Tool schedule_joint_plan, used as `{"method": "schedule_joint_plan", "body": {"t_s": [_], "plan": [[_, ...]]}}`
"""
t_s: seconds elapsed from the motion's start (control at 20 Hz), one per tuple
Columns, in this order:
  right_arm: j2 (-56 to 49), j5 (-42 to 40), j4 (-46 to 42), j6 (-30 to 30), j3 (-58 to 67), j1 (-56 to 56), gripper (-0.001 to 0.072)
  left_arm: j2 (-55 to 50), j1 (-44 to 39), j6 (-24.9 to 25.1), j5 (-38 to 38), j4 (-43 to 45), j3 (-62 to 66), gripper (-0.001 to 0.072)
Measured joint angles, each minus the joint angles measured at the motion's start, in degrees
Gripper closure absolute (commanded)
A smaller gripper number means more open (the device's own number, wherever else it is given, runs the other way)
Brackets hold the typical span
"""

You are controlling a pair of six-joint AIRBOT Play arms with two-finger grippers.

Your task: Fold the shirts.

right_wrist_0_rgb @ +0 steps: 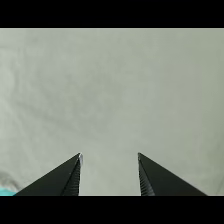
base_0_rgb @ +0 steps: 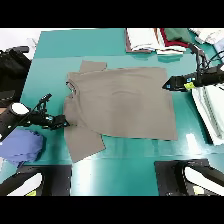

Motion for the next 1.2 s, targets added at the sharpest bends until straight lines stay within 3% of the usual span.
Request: {"method": "schedule_joint_plan", "body": {"t_s": [0.3,0.35,0.4,0.45,0.5,0.55,0.8,0.9,1.0,1.15,1.2], "plan": [[2.6,8.4,-6.0,0.1,-6.0,-7.8,0.0285,3.6,-1.7,-0.6,0.1,2.5,4.6,0.0684],[3.8,9.4,-7.6,0.1,-8.9,-10.2,0.0135,4.5,-1.7,-0.8,0.0,2.9,5.4,0.0685],[5.1,10.2,-9.3,0.1,-12.4,-13.2,0.0082,5.4,-1.8,-0.8,-0.1,3.3,6.1,0.0684],[6.3,10.7,-10.4,0.1,-15.9,-16.2,0.0085,6.0,-1.9,-0.9,-0.2,3.6,6.6,0.0684],[7.4,11.1,-11.1,0.1,-19.6,-19.5,0.0097,6.5,-1.9,-1.0,-0.3,3.8,7.0,0.0685],[8.2,11.6,-11.7,0.0,-23.0,-22.4,0.0171,6.9,-1.9,-1.0,-0.4,3.9,7.3,0.0684],[10.1,11.7,-10.0,-1.5,-36.3,-29.4,0.0211,7.6,-1.9,-1.0,-0.5,4.2,7.9,0.0684],[10.3,10.4,-8.4,-1.7,-38.8,-28.3,0.0213,7.7,-1.9,-1.0,-0.5,4.3,7.9,0.0684],[10.4,9.3,-7.1,-1.6,-39.5,-25.2,0.0272,7.7,-1.9,-1.0,-0.5,4.3,8.0,0.0684],[10.4,6.2,-5.1,-0.3,-39.3,-19.3,0.0297,7.8,-1.9,-1.0,-0.5,4.3,8.0,0.0684],[10.4,5.0,-4.6,0.1,-39.1,-17.4,0.0374,7.8,-1.9,-1.0,-0.6,4.3,8.0,0.0684]]}}
